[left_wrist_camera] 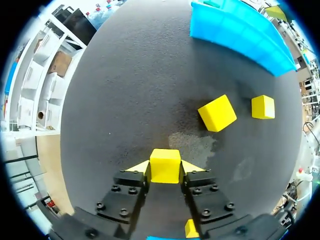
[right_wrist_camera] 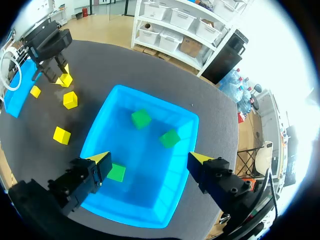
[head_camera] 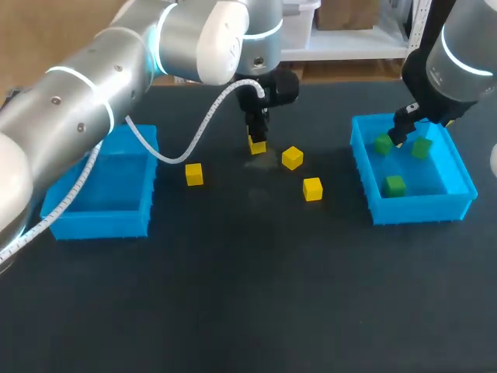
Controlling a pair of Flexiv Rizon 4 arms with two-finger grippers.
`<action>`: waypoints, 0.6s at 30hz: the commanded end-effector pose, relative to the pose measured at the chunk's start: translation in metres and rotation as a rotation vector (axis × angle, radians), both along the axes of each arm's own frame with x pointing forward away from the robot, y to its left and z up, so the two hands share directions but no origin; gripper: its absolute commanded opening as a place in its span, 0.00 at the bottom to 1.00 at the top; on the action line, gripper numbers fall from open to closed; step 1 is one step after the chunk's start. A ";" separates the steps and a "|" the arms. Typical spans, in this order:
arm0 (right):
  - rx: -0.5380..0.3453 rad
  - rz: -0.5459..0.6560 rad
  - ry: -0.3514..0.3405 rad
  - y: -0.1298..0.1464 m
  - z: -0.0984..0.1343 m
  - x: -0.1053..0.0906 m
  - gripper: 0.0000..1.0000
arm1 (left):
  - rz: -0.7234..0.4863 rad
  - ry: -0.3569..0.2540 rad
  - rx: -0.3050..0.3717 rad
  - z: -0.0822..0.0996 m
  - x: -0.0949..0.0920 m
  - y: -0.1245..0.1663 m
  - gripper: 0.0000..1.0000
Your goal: Put the green cubes in the right bin and the yellow cubes in the left bin.
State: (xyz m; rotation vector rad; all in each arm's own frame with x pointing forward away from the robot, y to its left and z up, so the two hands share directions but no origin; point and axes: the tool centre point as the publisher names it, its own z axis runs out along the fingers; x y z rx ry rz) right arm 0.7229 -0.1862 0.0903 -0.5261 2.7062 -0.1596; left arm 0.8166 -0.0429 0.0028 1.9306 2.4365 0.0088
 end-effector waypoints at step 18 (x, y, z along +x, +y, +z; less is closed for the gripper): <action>0.000 -0.001 -0.005 0.000 0.000 -0.002 1.00 | 0.307 -0.119 -0.213 0.081 0.007 0.057 0.00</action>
